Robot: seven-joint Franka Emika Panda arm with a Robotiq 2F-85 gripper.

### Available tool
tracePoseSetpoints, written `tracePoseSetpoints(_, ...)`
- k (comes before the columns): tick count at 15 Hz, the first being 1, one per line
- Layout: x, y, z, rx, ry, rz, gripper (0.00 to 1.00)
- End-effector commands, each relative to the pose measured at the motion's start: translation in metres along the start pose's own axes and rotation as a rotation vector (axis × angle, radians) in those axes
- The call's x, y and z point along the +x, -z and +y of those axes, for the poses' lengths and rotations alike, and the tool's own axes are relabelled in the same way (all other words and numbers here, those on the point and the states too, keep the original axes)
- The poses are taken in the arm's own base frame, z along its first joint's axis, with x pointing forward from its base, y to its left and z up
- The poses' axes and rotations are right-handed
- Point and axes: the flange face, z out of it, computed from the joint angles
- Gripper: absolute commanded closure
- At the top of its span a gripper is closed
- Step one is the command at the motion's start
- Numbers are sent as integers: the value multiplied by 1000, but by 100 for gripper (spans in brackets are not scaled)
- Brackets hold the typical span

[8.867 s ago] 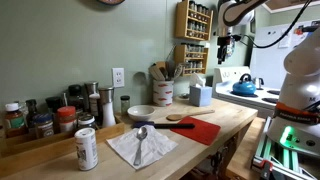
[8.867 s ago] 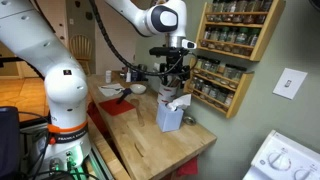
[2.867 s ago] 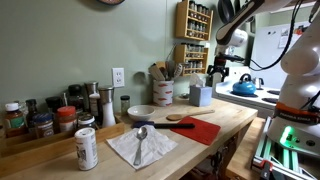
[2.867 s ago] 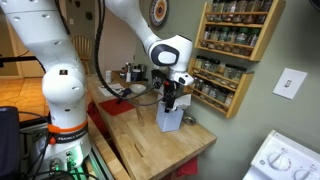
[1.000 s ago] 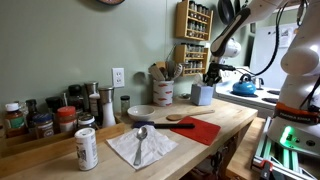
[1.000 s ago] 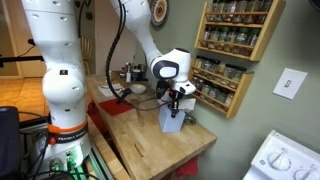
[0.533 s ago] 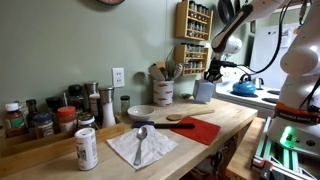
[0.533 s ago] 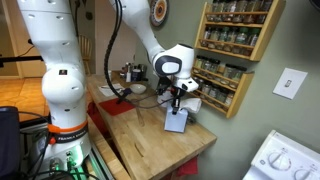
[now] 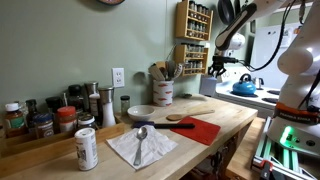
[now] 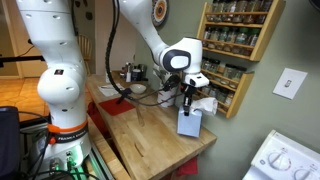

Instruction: Move the tissue box backwards

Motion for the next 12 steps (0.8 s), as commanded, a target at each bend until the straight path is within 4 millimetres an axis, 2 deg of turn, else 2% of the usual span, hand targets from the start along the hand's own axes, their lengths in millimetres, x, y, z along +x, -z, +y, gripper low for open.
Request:
tracePoseSetpoints(1, 13, -9, -1, -39, -150, 44, 99)
tracePoseSetpoints(4, 14, -23, -9, -77, -286, 22, 99)
tracePoseSetpoints(12, -9, -55, -52, -45, -513, -51, 99)
